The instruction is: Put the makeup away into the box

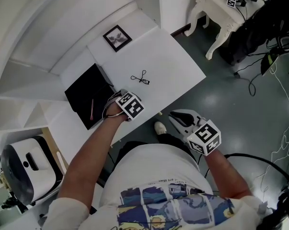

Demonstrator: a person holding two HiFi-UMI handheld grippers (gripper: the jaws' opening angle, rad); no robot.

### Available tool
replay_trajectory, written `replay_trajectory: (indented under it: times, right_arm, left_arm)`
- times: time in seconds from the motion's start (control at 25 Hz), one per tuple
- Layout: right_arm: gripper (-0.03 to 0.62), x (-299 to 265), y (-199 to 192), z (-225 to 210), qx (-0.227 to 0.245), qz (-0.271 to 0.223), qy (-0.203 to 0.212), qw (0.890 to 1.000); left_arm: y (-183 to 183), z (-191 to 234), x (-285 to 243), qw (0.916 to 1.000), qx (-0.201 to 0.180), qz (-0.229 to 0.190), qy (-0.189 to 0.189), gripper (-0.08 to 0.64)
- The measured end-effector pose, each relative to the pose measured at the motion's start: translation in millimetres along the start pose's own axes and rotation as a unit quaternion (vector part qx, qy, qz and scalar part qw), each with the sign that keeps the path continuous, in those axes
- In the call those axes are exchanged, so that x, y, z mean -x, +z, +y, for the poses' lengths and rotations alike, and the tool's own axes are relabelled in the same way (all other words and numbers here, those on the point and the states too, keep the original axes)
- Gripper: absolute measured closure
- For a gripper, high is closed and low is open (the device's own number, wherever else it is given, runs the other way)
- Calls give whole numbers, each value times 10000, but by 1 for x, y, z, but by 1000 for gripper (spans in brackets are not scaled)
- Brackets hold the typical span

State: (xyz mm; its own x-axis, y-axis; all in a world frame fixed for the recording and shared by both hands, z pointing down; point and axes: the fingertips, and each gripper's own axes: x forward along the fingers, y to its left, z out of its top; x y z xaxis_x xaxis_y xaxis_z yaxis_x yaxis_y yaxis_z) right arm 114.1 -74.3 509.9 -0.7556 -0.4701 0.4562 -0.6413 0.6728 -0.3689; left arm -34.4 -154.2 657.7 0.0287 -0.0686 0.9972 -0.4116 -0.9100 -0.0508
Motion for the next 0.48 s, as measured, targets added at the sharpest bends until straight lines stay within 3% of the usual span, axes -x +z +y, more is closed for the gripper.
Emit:
replay_trajectory:
  times: [0.32, 0.48]
  right_arm:
    - [532, 3, -4, -3, -25, 42, -8, 10000]
    - [532, 2, -4, -3, -21, 59, 18, 10000]
  left_arm:
    - [5, -5, -10, 9984, -313, 378, -293, 202]
    - [9, -10, -9, 9957, -866, 314, -124, 204]
